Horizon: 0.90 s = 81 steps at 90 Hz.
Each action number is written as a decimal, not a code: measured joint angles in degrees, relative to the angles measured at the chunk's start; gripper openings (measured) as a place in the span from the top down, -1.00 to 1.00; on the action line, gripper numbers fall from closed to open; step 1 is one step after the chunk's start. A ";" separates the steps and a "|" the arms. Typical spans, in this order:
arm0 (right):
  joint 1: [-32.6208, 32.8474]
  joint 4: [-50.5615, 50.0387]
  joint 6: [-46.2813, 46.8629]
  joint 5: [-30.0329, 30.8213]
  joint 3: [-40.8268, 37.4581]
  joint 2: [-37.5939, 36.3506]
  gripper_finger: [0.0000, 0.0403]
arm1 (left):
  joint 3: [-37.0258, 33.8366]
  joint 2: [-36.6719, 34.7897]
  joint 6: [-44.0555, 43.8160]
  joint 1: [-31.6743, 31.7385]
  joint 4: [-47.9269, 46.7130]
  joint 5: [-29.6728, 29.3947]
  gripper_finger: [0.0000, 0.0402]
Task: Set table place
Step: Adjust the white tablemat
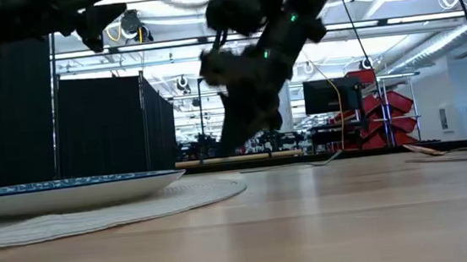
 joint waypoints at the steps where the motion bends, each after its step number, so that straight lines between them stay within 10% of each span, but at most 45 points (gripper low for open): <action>1: 0.01 0.04 0.00 0.00 0.11 0.27 1.00 | 0.00 0.02 -0.01 0.00 -0.30 0.00 0.25; 81: 5.40 -21.43 1.86 -4.10 0.67 -0.25 1.00 | 0.00 0.08 -1.55 -0.04 -2.66 -0.22 0.25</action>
